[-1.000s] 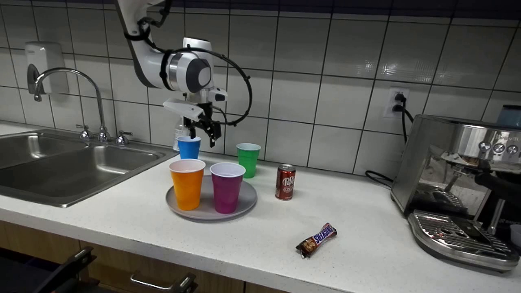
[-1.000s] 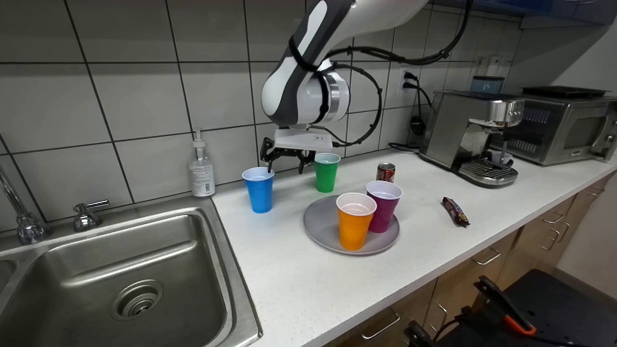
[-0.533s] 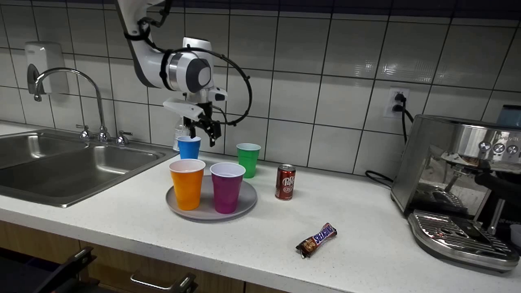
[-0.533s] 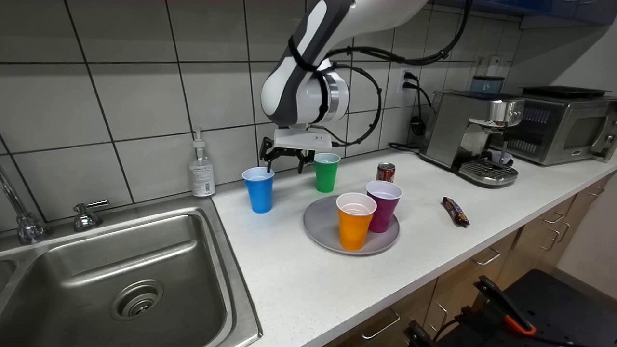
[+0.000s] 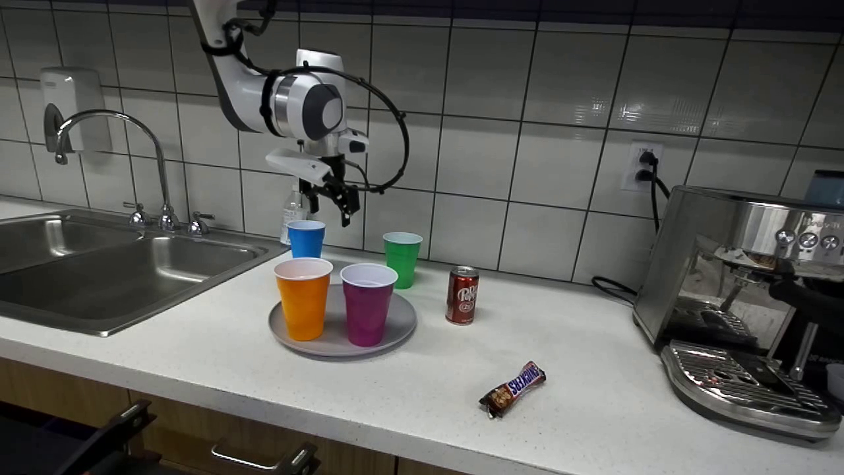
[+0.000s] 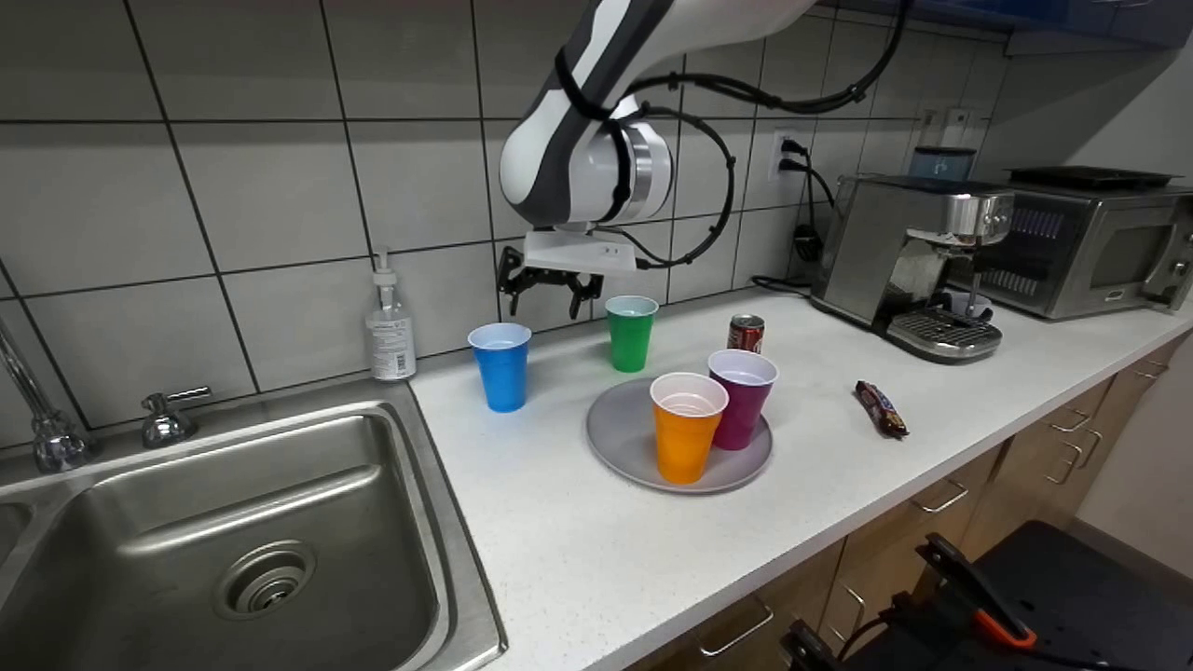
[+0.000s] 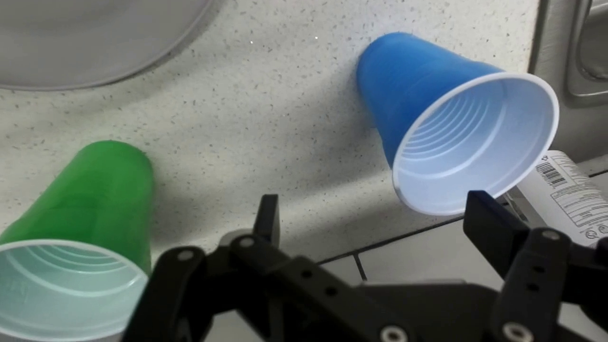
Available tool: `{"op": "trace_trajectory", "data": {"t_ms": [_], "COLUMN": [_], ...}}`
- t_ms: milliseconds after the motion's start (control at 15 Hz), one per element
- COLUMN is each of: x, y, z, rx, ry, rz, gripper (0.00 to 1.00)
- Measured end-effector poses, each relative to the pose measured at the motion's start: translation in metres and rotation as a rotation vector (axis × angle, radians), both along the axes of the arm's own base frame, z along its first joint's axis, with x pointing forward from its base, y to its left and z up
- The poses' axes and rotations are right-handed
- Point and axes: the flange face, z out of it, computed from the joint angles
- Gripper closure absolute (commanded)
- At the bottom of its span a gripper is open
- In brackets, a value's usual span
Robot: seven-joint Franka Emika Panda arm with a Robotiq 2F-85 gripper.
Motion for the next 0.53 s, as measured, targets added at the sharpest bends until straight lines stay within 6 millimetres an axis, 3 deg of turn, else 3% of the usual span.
{"op": "trace_trajectory", "data": {"t_ms": [533], "x": [0.010], "y": [0.011], "z": [0.005], "rx": [0.014], "ry": [-0.007], "rz": [0.011], "gripper": [0.00]}}
